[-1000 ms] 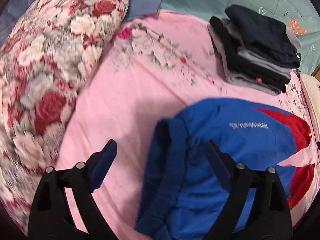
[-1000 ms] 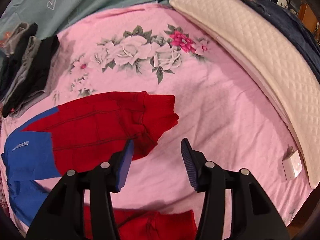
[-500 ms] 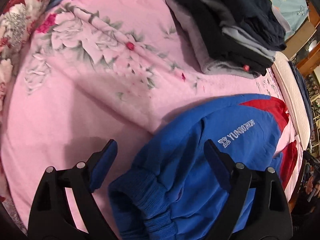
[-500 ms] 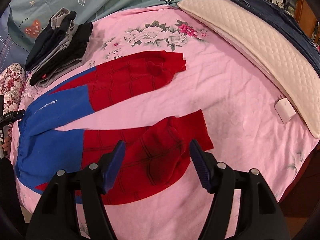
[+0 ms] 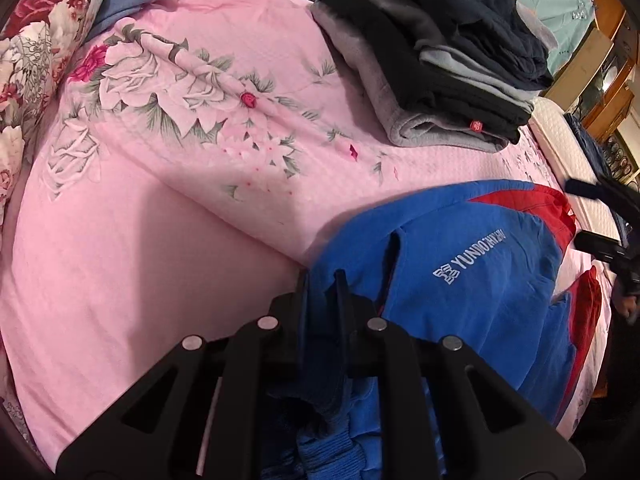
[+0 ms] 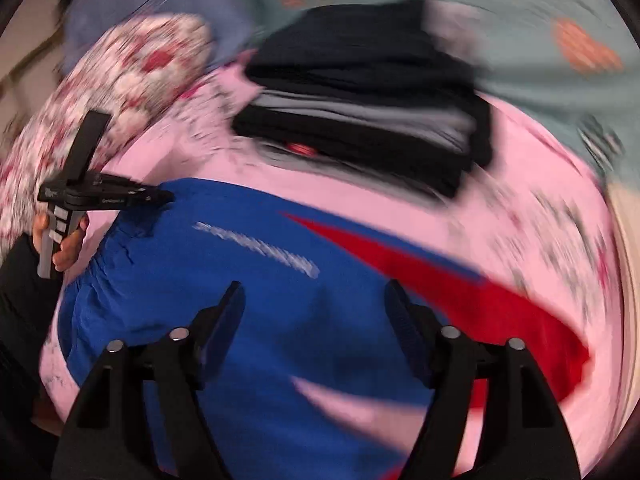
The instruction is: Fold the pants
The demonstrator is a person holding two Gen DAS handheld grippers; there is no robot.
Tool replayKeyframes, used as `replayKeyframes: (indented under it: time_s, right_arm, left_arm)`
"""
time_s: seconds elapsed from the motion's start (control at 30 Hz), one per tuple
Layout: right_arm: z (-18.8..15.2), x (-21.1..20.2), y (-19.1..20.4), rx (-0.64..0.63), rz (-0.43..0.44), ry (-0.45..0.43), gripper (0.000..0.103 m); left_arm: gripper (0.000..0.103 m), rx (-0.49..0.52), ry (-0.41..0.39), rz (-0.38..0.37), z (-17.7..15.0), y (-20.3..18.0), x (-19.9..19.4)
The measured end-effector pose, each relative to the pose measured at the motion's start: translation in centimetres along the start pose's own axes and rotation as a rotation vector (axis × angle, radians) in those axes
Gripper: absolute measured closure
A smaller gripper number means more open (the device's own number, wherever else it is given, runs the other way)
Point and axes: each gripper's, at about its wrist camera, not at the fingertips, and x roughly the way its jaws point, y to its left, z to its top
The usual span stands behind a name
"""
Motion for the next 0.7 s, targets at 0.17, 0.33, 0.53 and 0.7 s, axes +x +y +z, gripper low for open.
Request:
replayKeyframes:
  time_s: [0.17, 0.33, 0.53, 0.7]
  right_arm:
    - [6.5, 7.8, 2.6, -0.260, 0.096, 0.102, 0.028]
    - [8.8, 12.7, 3.9, -0.384, 0.189, 0.217, 0.028]
    - [7.7, 14.9, 5.0, -0.386, 0.194, 0.246, 0.053]
    - [7.6, 13.4, 5.9, -0.397, 0.210, 0.183, 0.094]
  left_arm:
    - [0.091, -0.002, -0.028, -0.027, 0.2, -0.1, -1.2]
    - [0.091, 0.004, -0.045, -0.039, 0.1, -0.1, -2.0]
    - [0.091, -0.010, -0.050, -0.046, 0.1, 0.0, -2.2]
    - [0.091, -0.034, -0.064, -0.020, 0.5, 0.3, -2.4]
